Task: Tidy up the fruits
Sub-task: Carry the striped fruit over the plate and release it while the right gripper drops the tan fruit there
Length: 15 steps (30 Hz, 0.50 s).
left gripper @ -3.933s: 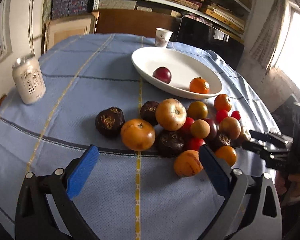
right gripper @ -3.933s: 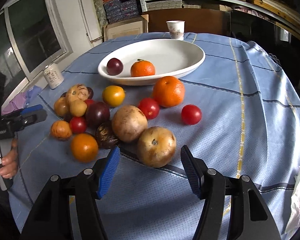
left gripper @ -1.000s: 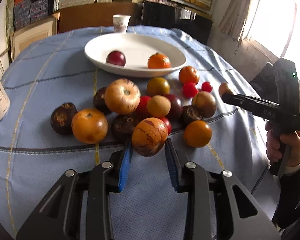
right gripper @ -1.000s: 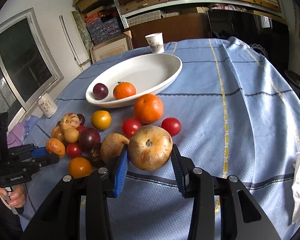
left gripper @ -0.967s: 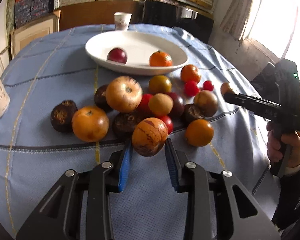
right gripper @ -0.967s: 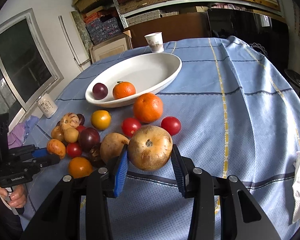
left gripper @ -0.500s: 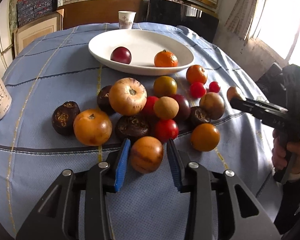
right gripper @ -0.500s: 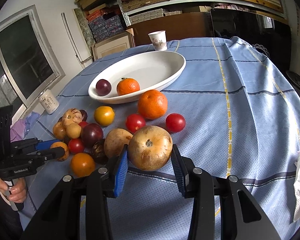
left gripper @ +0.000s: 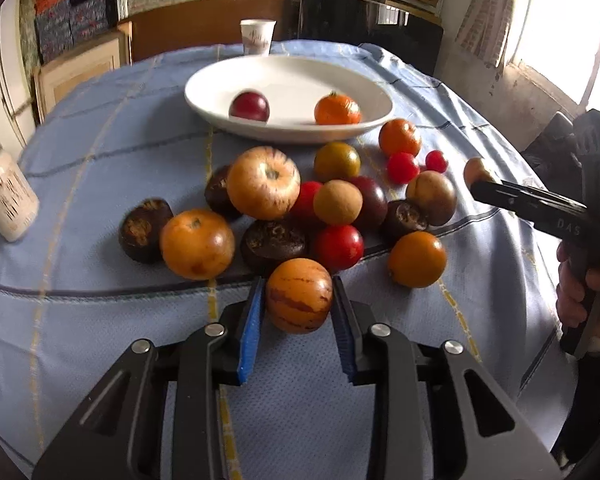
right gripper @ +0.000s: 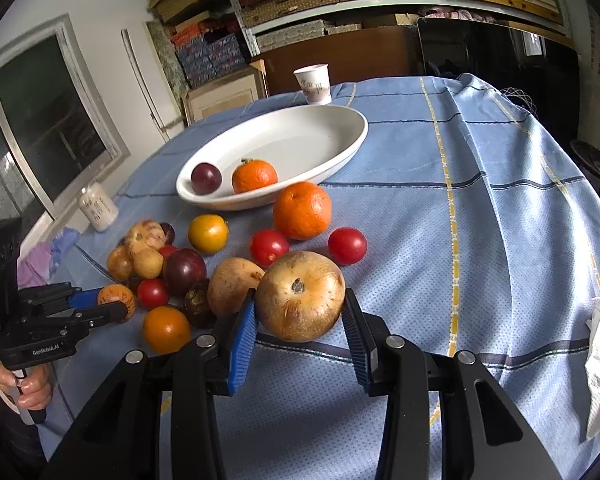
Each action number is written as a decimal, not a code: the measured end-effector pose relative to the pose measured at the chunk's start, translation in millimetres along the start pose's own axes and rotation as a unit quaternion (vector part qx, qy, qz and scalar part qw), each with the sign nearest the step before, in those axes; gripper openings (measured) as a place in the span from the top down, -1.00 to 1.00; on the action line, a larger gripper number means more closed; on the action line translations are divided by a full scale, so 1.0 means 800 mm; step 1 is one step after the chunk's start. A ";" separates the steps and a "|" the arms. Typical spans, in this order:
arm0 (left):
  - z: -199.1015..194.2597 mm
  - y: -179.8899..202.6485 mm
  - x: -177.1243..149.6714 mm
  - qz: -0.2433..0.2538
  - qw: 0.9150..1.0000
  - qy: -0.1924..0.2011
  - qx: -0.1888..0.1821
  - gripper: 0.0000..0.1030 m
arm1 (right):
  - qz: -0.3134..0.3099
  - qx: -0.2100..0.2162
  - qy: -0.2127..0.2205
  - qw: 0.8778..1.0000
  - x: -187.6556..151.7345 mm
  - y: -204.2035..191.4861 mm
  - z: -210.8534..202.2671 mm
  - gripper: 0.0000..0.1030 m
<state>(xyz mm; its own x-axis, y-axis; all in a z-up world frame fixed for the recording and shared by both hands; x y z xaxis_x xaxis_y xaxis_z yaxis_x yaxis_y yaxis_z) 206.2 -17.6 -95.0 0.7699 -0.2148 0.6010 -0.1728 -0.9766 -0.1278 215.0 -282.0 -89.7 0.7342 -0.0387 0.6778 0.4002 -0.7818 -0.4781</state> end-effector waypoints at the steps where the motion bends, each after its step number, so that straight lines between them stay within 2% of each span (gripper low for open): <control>1: -0.008 -0.003 0.007 0.002 1.000 0.007 -0.007 0.38 | 0.003 0.008 0.002 1.000 0.005 0.000 0.000 0.18; 3: -0.020 -0.009 0.028 0.004 1.000 0.020 -0.019 0.38 | -0.001 0.021 0.004 1.000 0.023 -0.006 0.005 0.18; 6: -0.027 -0.023 0.082 -0.005 0.999 0.049 -0.019 0.38 | -0.009 0.022 0.019 1.000 0.066 -0.011 0.025 0.18; 8: -0.014 -0.028 0.127 -0.014 0.998 0.055 -0.017 0.38 | 0.004 0.020 0.019 1.000 0.092 -0.005 0.046 0.18; 10: 0.018 -0.030 0.169 -0.024 0.999 0.038 -0.023 0.38 | 0.023 0.020 0.011 0.999 0.117 0.007 0.076 0.18; 15: 0.094 -0.022 0.226 -0.029 0.999 -0.007 -0.012 0.38 | 0.036 0.000 -0.015 0.999 0.140 0.026 0.126 0.15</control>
<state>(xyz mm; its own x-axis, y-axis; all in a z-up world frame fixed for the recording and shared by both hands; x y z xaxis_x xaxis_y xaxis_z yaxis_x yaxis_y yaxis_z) 394.7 -39.8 -42.9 0.7878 -0.1580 0.5954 -0.1425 -0.9871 -0.0734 360.9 -239.6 -80.0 0.7773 -0.0770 0.6244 0.3453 -0.7774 -0.5258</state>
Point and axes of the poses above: each gripper's, at about its wrist camera, not at the fingertips, and z roughly the way its jaws point, y to its right, x to its top, the point moved 1 cm from there along z, roughly the way its jaws point, and after that the axes turned 15 degrees about x, right-handed, at the moved point
